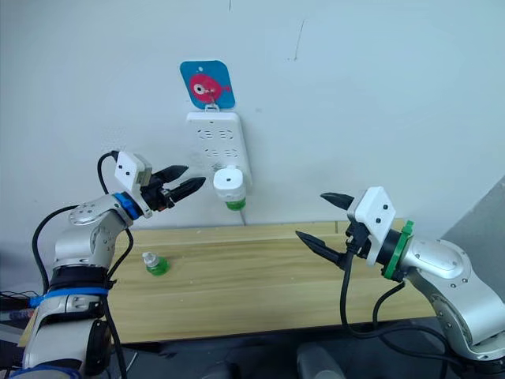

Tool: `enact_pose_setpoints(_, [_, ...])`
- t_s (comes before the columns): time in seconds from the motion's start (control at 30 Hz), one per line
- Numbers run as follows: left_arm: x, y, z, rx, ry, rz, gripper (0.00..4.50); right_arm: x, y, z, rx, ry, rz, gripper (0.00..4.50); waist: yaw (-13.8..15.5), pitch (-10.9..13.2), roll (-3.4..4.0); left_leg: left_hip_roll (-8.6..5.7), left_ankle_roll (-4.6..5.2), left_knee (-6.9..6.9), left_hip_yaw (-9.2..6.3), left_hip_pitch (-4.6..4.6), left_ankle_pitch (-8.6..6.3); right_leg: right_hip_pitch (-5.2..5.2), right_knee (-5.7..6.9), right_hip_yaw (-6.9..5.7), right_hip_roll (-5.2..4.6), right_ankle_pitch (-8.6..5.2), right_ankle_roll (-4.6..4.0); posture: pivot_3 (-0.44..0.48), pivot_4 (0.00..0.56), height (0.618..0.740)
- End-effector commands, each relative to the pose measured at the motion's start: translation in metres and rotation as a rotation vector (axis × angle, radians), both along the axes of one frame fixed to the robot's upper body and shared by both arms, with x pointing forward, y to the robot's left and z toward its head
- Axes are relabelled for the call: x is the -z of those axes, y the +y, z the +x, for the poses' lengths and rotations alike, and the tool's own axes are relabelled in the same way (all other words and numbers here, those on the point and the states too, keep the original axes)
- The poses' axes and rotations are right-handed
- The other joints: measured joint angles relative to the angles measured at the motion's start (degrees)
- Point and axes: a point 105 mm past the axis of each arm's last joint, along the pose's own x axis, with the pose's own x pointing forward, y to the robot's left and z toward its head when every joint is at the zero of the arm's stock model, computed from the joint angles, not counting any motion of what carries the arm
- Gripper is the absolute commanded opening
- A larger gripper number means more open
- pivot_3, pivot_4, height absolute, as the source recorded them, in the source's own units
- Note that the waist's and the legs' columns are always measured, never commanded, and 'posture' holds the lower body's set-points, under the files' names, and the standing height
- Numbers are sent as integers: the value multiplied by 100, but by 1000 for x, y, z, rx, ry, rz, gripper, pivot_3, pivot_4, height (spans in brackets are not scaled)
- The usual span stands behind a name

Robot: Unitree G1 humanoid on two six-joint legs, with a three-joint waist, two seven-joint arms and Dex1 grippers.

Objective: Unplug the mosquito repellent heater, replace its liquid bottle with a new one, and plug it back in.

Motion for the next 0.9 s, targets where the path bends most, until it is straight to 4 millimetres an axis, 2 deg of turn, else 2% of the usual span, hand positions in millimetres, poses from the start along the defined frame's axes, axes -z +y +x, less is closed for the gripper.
enact_pose_setpoints(0.03, [-16,-7,5,36,-53,14,3317,-14,8,-6,-30,-50,27,4500,-5,17,0,0,0,0,-1,0,0,0,-1,-1,0,0,0,-247,139,732])
enact_pose_setpoints(0.57, [-26,-40,12,183,-61,7,3317,-20,19,-8,-52,-41,60,4500,-10,125,-9,-4,-1,3,-22,-19,1,0,-7,-16,0,-1,1,-267,149,732])
enact_pose_setpoints(0.8, [-30,-48,5,252,-72,17,3317,-17,25,-10,-67,-21,73,4500,-76,127,-6,-3,-1,9,-34,-86,2,-69,2,-25,1,1,-1,-265,150,732])
enact_pose_setpoints(0.9, [-30,-47,5,253,-70,14,2713,-15,32,-9,-57,-8,90,4500,-84,127,-5,-3,-1,9,-37,-87,2,-69,2,-29,1,2,-2,-264,150,732])
